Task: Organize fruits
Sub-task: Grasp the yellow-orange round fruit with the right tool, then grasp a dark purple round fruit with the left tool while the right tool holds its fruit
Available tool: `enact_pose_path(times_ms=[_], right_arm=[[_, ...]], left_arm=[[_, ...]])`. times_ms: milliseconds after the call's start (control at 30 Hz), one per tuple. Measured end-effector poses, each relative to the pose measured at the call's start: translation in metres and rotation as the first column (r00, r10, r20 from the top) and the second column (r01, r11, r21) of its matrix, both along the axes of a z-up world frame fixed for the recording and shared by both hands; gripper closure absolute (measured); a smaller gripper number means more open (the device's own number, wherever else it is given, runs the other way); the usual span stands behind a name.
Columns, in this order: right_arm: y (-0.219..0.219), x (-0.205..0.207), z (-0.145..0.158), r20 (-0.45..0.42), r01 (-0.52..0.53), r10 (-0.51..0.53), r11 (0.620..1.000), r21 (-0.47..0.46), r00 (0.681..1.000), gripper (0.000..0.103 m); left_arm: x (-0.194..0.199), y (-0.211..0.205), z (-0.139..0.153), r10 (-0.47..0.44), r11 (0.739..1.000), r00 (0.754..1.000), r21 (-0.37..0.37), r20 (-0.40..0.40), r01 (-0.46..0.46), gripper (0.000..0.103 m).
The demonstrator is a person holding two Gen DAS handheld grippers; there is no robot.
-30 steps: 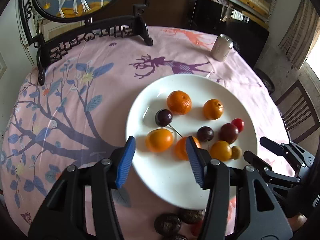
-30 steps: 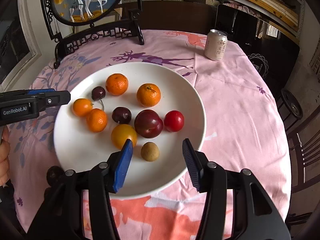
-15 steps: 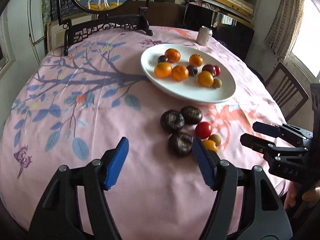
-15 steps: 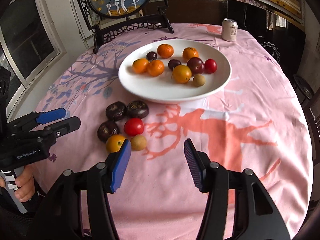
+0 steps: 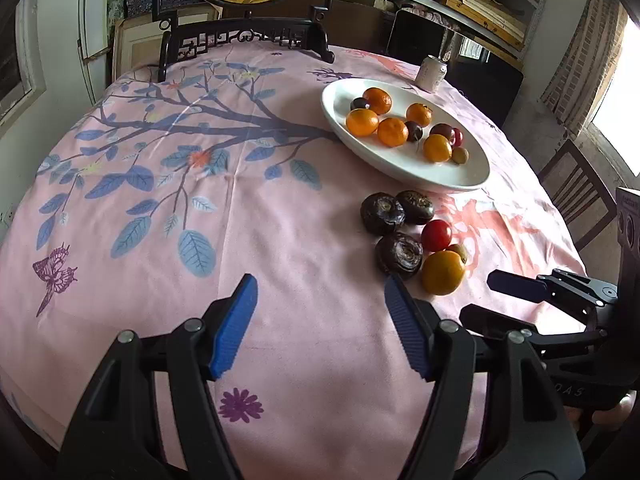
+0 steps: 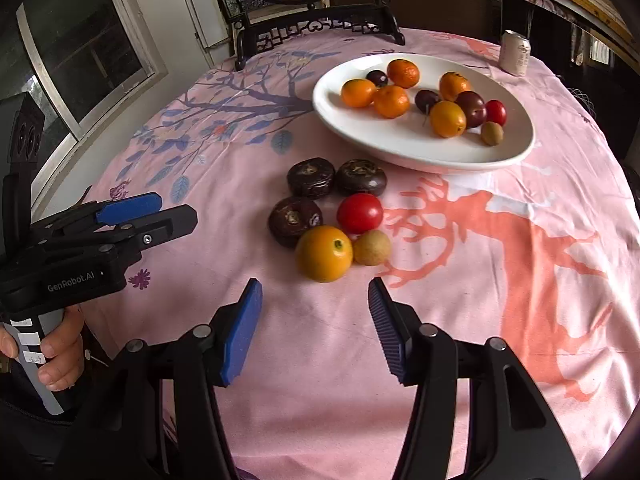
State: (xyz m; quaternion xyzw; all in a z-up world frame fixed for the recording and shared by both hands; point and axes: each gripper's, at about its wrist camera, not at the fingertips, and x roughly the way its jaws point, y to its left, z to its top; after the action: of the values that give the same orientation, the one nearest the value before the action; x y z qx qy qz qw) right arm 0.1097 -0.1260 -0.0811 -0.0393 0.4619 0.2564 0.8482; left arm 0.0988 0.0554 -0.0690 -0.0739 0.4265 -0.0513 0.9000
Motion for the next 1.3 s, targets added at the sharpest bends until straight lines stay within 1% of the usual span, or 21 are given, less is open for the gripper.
enact_pose_path(times_ms=[133,200,233,267,300,400,467,600,733,767,800,833,867,900,1000,1033,1100,1167,1267,1300], right_arm=[[0.012,0.012,-0.012,-0.011,0.021,-0.021,1.000,-0.023,1.000,0.047],[0.014,0.021,-0.020,-0.029,0.036,-0.036,0.999,-0.018,0.999,0.048],[0.014,0.025,-0.023,-0.037,0.040,-0.040,0.999,-0.007,0.999,0.052],[0.014,0.028,-0.025,-0.035,0.047,-0.047,0.999,-0.006,0.998,0.059],[0.015,0.029,-0.025,-0.014,0.057,-0.057,0.998,-0.016,0.998,0.067],[0.011,0.025,-0.022,-0.012,0.054,-0.054,0.999,0.001,0.998,0.067],[0.006,0.019,-0.016,0.006,0.061,-0.061,0.998,-0.013,0.998,0.067],[-0.018,0.003,-0.007,0.038,0.103,-0.102,0.994,-0.026,0.994,0.067],[-0.048,-0.006,-0.008,0.027,0.154,-0.153,0.988,-0.008,0.988,0.067],[-0.054,-0.008,-0.009,0.024,0.165,-0.164,0.986,-0.001,0.986,0.067],[-0.059,-0.009,-0.009,0.022,0.173,-0.173,0.985,0.008,0.985,0.067],[-0.065,-0.010,-0.009,0.021,0.179,-0.179,0.984,0.017,0.984,0.067],[-0.069,-0.011,-0.008,0.021,0.184,-0.184,0.983,0.025,0.983,0.067],[-0.072,-0.012,-0.007,0.023,0.187,-0.187,0.982,0.032,0.982,0.067],[-0.078,-0.013,-0.006,0.023,0.187,-0.188,0.981,0.054,0.982,0.067],[-0.079,-0.013,-0.006,0.020,0.185,-0.187,0.981,0.060,0.982,0.067],[-0.079,-0.014,-0.007,0.014,0.183,-0.184,0.981,0.067,0.983,0.067],[-0.079,-0.014,-0.008,0.009,0.181,-0.182,0.981,0.072,0.983,0.067],[-0.079,-0.013,-0.007,0.010,0.182,-0.184,0.980,0.079,0.983,0.067],[-0.079,-0.013,-0.007,0.009,0.182,-0.184,0.980,0.081,0.983,0.067]], left_arm=[[-0.004,0.010,-0.002,0.005,1.000,1.000,-0.015,-0.004,-0.005,0.035],[-0.006,0.012,-0.002,0.003,1.000,1.000,-0.020,-0.002,-0.004,0.035],[-0.007,0.013,-0.002,0.003,1.000,1.000,-0.022,0.000,-0.003,0.035],[-0.007,0.011,-0.002,0.000,1.000,1.000,-0.023,0.000,0.000,0.035],[-0.006,0.010,-0.002,-0.005,1.000,1.000,-0.024,-0.001,0.005,0.035],[-0.001,0.000,-0.004,-0.026,1.000,1.000,-0.014,-0.009,0.025,0.035],[0.005,-0.011,-0.008,-0.050,0.999,0.998,-0.012,-0.023,0.050,0.035],[0.021,-0.037,-0.019,-0.103,0.995,0.993,-0.006,-0.061,0.103,0.035],[0.044,-0.060,-0.035,-0.120,0.993,0.985,0.000,-0.124,0.121,0.036],[0.048,-0.064,-0.035,-0.108,0.994,0.987,0.021,-0.115,0.111,0.037],[0.051,-0.069,-0.035,-0.105,0.993,0.989,0.036,-0.108,0.110,0.043],[0.054,-0.072,-0.035,-0.110,0.993,0.987,0.035,-0.115,0.114,0.047],[0.057,-0.073,-0.034,-0.102,0.993,0.989,0.040,-0.110,0.107,0.047],[0.060,-0.075,-0.035,-0.100,0.994,0.989,0.039,-0.109,0.104,0.050],[0.065,-0.079,-0.035,-0.085,0.994,0.992,0.066,-0.093,0.092,0.057],[0.065,-0.080,-0.035,-0.087,0.993,0.993,0.074,-0.086,0.093,0.062],[0.063,-0.081,-0.035,-0.085,0.992,0.993,0.083,-0.080,0.092,0.063],[0.059,-0.079,-0.033,-0.085,0.993,0.993,0.076,-0.079,0.091,0.063],[0.048,-0.077,-0.027,-0.081,0.993,0.995,0.088,-0.050,0.085,0.063],[0.044,-0.076,-0.024,-0.082,0.993,0.996,0.081,-0.045,0.086,0.063]])
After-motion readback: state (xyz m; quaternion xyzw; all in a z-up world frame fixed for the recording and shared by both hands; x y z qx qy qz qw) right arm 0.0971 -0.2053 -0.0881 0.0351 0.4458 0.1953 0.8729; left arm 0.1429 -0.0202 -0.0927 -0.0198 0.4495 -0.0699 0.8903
